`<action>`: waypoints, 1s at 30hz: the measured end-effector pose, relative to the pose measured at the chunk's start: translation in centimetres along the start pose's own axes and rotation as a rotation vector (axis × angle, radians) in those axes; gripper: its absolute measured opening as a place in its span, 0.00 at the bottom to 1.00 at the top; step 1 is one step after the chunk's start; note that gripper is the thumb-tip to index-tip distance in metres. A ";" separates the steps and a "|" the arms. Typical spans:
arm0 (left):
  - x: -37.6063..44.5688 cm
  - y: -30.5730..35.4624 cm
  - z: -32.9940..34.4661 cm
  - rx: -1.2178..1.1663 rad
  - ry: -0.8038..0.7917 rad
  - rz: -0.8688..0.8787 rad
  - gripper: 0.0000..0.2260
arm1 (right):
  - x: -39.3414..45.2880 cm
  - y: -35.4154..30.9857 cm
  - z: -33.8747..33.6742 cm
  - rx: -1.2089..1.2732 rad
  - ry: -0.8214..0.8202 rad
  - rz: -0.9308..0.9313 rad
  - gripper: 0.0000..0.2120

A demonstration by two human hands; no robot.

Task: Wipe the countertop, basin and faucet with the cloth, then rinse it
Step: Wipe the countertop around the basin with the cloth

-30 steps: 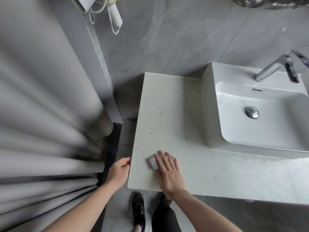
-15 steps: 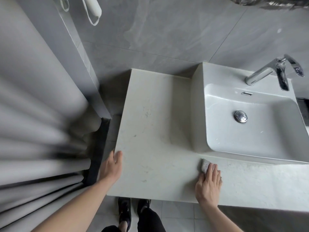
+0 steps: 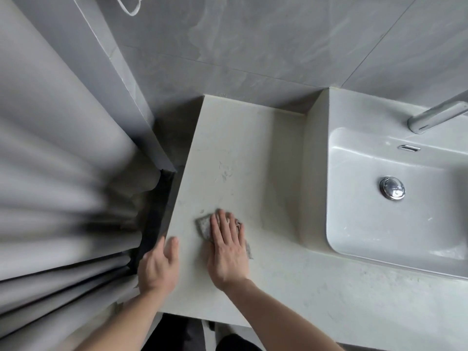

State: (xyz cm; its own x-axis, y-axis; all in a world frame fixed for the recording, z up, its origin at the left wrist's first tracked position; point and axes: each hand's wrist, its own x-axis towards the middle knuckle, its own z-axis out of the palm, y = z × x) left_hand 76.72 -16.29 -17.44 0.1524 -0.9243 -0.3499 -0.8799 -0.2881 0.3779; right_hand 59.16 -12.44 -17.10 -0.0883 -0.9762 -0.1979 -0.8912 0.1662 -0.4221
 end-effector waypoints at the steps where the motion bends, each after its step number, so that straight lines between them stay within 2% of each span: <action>1: 0.1 -0.1 0.1 0.003 0.008 0.007 0.31 | 0.8 0.0 -0.3 0.002 -0.018 -0.062 0.32; 3: 0.1 -0.2 0.3 0.016 0.014 0.012 0.32 | 1.7 1.1 -1.0 0.024 -0.043 -0.160 0.33; 5: 0.1 -0.3 0.3 0.021 0.022 0.010 0.33 | 2.2 3.1 -2.2 0.059 -0.032 -0.172 0.33; 11: -0.3 0.5 -0.2 0.054 0.011 -0.006 0.32 | 4.0 11.9 -5.3 0.020 0.189 0.187 0.27; 14: -0.3 0.7 -0.4 0.049 0.006 -0.023 0.32 | 5.8 12.3 -5.6 -0.014 0.222 0.347 0.28; 17: -0.2 0.5 -0.3 0.049 0.012 -0.014 0.33 | 6.7 10.2 -5.1 -0.054 0.246 0.429 0.29; 19: -0.2 0.4 -0.2 0.050 0.008 -0.019 0.34 | 6.9 8.1 -4.2 -0.036 0.225 0.364 0.29; 23: -0.1 0.4 -0.2 0.040 0.014 -0.026 0.32 | 6.2 1.7 -1.5 -0.018 0.096 0.037 0.30; 26: 0.0 0.6 -0.4 0.018 0.031 -0.005 0.31 | 5.4 -3.0 0.3 0.008 0.017 -0.140 0.31; 30: 0.1 0.2 -0.2 0.019 0.045 0.021 0.32 | 5.2 -3.9 0.3 0.077 -0.008 -0.204 0.31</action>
State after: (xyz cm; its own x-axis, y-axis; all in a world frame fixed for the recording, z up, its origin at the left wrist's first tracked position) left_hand 76.63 -16.51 -17.23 0.1536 -0.9406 -0.3030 -0.8915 -0.2641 0.3681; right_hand 62.28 -18.15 -16.81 0.0941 -0.9897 -0.1081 -0.8538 -0.0244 -0.5201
